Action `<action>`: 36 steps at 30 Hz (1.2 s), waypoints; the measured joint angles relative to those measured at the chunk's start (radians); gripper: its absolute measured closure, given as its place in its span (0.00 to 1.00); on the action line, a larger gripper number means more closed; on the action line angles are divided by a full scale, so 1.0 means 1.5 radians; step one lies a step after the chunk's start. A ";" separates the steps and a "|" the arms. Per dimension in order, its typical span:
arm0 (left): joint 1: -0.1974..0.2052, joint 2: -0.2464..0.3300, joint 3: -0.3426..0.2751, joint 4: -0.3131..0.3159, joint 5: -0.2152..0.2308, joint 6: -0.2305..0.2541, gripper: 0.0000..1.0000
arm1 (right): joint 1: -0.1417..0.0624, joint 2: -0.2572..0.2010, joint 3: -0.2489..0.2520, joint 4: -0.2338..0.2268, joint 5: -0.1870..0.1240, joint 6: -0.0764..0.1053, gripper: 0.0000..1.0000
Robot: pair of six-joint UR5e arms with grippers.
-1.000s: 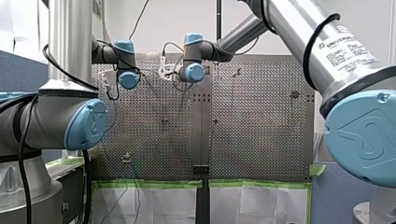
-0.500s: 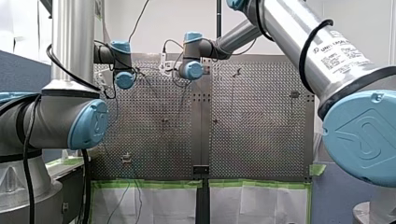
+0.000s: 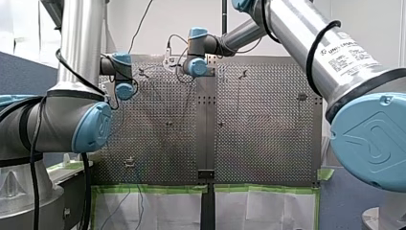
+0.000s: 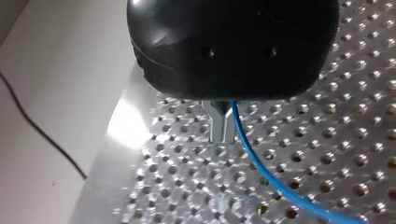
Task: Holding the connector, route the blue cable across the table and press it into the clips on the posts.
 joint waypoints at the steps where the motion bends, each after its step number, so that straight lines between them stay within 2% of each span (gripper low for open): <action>1: 0.000 -0.006 0.002 0.004 0.006 -0.003 1.00 | 0.000 0.000 -0.001 0.000 0.001 0.000 1.00; 7: 0.005 -0.024 0.022 0.020 0.038 -0.027 1.00 | 0.000 0.000 -0.008 0.002 0.007 -0.001 1.00; 13: 0.008 -0.043 0.046 0.009 0.056 -0.031 1.00 | 0.000 0.001 -0.011 0.005 0.014 -0.001 1.00; 18: 0.012 -0.062 0.063 -0.003 0.055 -0.035 1.00 | 0.000 0.001 -0.015 0.011 0.015 -0.001 1.00; 24: 0.018 -0.067 0.067 -0.016 0.050 -0.047 1.00 | 0.000 0.002 -0.020 0.014 0.015 -0.003 1.00; 30: 0.022 -0.066 0.067 -0.045 0.027 -0.062 1.00 | 0.003 0.010 -0.023 0.016 0.015 -0.007 1.00; 32: 0.023 -0.066 0.067 -0.058 0.021 -0.067 0.78 | 0.005 0.018 -0.026 0.019 0.015 -0.011 1.00; 33: 0.024 -0.066 0.067 -0.063 0.020 -0.068 0.78 | 0.006 0.022 -0.027 0.021 0.015 -0.013 1.00; 35: 0.024 -0.065 0.066 -0.075 0.018 -0.070 0.59 | 0.007 0.032 -0.028 0.024 0.016 -0.016 1.00; 36: 0.024 -0.064 0.066 -0.080 0.018 -0.070 0.59 | 0.008 0.035 -0.029 0.024 0.016 -0.016 1.00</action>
